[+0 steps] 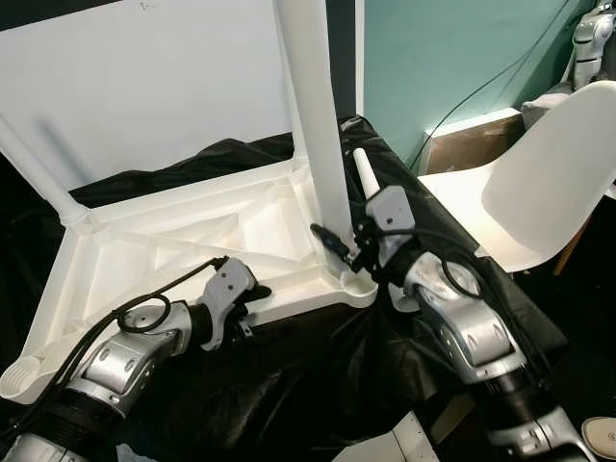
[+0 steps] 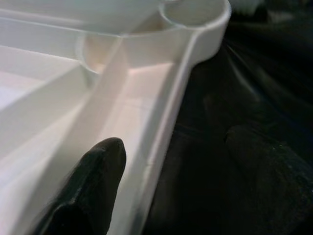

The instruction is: Building children table

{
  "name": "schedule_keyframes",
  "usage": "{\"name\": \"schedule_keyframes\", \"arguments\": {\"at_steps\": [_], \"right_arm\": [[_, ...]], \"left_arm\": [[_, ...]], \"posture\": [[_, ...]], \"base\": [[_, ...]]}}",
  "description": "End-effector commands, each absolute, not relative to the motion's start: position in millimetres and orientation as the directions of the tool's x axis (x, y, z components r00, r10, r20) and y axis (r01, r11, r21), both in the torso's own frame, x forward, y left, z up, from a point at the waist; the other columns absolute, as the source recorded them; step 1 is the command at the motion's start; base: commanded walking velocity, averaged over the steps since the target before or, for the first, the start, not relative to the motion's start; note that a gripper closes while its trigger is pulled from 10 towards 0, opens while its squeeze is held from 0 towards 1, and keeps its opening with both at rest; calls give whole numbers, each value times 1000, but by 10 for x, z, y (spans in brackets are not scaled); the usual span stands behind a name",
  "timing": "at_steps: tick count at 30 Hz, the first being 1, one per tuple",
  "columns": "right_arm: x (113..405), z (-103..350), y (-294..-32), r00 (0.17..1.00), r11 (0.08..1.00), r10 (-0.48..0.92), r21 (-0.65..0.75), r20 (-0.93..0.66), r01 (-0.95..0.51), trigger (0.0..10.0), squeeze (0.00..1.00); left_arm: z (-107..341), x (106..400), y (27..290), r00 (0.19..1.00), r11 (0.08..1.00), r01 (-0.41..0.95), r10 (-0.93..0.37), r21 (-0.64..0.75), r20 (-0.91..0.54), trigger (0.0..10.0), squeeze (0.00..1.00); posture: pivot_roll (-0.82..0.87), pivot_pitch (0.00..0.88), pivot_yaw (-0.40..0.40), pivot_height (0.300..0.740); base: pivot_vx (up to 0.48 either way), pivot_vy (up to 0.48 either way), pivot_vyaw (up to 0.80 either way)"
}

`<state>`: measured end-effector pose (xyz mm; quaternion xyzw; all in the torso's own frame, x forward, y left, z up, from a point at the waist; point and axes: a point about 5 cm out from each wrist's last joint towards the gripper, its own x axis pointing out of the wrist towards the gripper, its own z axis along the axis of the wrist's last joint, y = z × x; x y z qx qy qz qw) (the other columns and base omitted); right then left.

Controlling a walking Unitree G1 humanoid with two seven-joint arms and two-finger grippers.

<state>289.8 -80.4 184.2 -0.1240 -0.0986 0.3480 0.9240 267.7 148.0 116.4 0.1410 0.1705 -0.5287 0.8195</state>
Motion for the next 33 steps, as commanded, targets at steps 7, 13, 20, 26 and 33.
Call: {"name": "schedule_keyframes", "arguments": {"at_steps": [7,13,20,26,33], "right_arm": [[2829,1816,-816,731,717,678,-284,76,-636,10000,0],[2799,1776,-841,734,717,677,-277,55,-640,10000,0],[2767,1699,-849,731,710,682,-269,32,-651,10000,0],[2751,1585,-883,721,689,693,-290,-4,-664,10000,0],[2733,1494,-946,718,670,695,-327,-38,-666,10000,0]], "left_arm": [[1110,2618,1345,110,154,985,-900,-73,-422,9569,0],[1080,2668,1284,130,179,980,-903,-83,-410,0,0],[1016,2694,1254,158,209,975,-896,-79,-414,1098,0],[964,2699,1274,177,231,970,-889,-80,-423,8824,0],[936,2661,1324,174,241,964,-894,-114,-412,0,0]], "posture": [[-103,0,125,740],[-103,0,123,740],[-102,0,118,740],[-95,0,112,740],[-91,0,109,740]], "base": [[0,0,0],[0,0,0],[0,0,0],[0,0,0],[0,0,0]]}}
